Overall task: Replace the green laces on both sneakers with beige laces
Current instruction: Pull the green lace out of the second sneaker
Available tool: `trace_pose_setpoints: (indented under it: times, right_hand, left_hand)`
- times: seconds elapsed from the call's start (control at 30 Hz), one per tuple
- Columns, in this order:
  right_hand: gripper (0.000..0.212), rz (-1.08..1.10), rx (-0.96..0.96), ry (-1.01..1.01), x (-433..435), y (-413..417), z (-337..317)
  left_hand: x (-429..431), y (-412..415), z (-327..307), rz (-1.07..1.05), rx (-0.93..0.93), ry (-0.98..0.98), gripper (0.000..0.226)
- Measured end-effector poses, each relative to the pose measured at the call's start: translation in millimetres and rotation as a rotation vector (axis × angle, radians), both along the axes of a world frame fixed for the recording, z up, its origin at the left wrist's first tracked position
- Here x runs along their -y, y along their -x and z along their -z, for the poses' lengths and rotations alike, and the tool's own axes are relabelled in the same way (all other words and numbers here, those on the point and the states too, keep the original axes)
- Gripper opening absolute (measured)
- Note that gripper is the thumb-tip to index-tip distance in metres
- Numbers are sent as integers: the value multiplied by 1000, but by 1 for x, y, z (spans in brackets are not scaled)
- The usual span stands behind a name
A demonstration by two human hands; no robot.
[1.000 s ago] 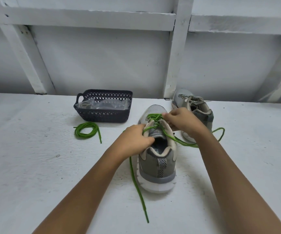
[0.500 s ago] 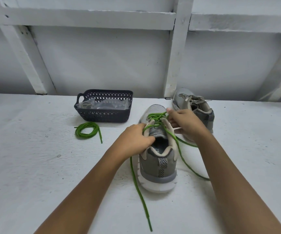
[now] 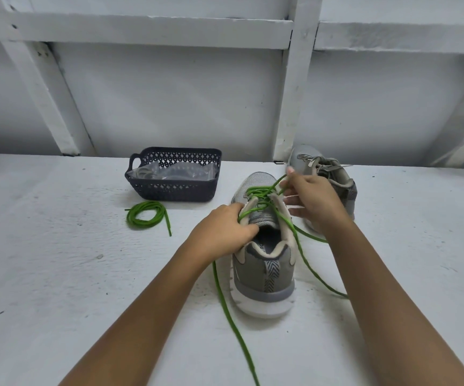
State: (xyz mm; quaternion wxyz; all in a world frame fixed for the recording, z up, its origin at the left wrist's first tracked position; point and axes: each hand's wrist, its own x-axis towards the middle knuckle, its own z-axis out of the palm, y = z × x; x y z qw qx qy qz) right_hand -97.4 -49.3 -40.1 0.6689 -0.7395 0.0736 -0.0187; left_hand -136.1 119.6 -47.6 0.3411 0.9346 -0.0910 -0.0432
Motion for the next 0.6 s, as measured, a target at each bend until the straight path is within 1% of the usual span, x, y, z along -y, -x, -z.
trace_pose_setpoints:
  times: [0.07,0.13,0.2,0.27,0.37,0.5,0.57,0.6]
  right_hand:
    - [23,-151,-20,159,3,2,3]
    - [20,-159,22,241,7,2,5]
    - [18,-123,60,263,8,3,5]
    - [20,-89,67,219,8,3,4]
    - [29,37,97,143,9,0,3]
    - [33,249,132,-13,9,-1,1]
    - [36,215,102,-39,7,1,0]
    - [35,143,71,8,7,2,0]
  left_hand:
    - [0,0,0,1,1,-5,11]
    - [0,0,1,0,2,-6,12]
    - [0,0,1,3,0,-3,13]
    - [0,0,1,7,-2,-2,12]
    - [-1,0,0,6,-7,-1,10]
    - [-1,-1,1,-4,-27,13,18]
    - [-2,-1,1,-5,-31,24,19]
    - [-1,-1,1,-5,-34,26,19]
